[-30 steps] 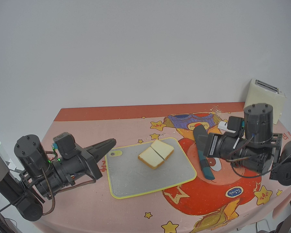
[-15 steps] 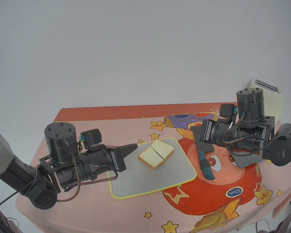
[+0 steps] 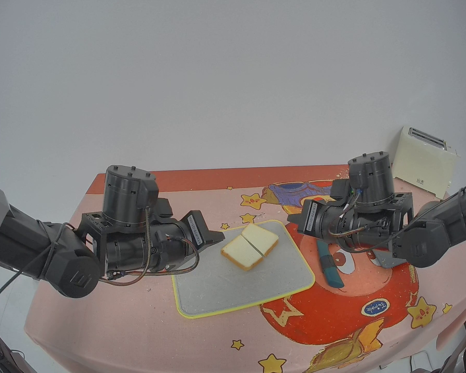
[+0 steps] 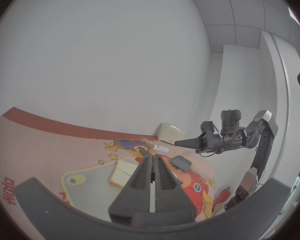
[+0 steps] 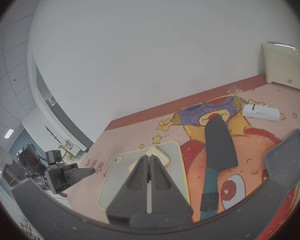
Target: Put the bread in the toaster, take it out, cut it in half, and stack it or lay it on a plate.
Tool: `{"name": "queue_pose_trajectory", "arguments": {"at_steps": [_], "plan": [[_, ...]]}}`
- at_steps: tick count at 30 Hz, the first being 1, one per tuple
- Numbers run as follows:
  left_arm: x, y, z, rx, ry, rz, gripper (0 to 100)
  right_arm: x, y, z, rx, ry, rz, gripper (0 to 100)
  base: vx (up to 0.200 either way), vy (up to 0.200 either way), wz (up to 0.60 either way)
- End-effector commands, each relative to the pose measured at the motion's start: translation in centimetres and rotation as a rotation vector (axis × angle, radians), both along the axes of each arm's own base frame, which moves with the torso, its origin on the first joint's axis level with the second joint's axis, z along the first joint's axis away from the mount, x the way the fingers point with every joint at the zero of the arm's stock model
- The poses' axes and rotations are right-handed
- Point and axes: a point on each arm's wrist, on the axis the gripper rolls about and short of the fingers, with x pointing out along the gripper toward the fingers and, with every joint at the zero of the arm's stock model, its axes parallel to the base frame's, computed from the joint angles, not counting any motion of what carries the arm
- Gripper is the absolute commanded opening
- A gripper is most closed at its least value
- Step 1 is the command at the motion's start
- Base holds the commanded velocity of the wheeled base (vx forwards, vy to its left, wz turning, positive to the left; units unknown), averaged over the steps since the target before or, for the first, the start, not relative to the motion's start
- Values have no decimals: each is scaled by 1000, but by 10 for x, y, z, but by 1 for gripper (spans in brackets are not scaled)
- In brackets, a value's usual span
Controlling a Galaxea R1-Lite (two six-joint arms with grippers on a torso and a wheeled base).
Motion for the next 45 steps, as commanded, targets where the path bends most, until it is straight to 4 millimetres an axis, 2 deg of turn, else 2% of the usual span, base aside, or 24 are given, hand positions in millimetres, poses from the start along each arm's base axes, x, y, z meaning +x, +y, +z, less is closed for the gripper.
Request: {"name": "queue_pose_trajectory", "arguments": {"at_steps": [1,5,10,20,30,37,45], "plan": [[10,-7,-8,3,75,20,0,12,13,-18,-15,31,-31,0,0,0,0],[20,-13,-26,10,145,45,0,12,14,-18,-9,33,-26,0,0,0,0],[25,-17,-39,27,175,46,0,18,13,-17,16,36,-52,0,0,0,0],[25,-17,-42,40,178,58,0,30,20,-33,34,80,-74,0,0,0,0],[25,-16,-44,63,172,89,0,41,27,-37,73,94,-96,0,0,0,0],[29,-19,-52,103,196,111,0,46,30,-37,82,89,-99,0,0,0,0],[30,-21,-56,110,202,109,0,59,30,-52,85,119,-128,0,0,0,0]]}}
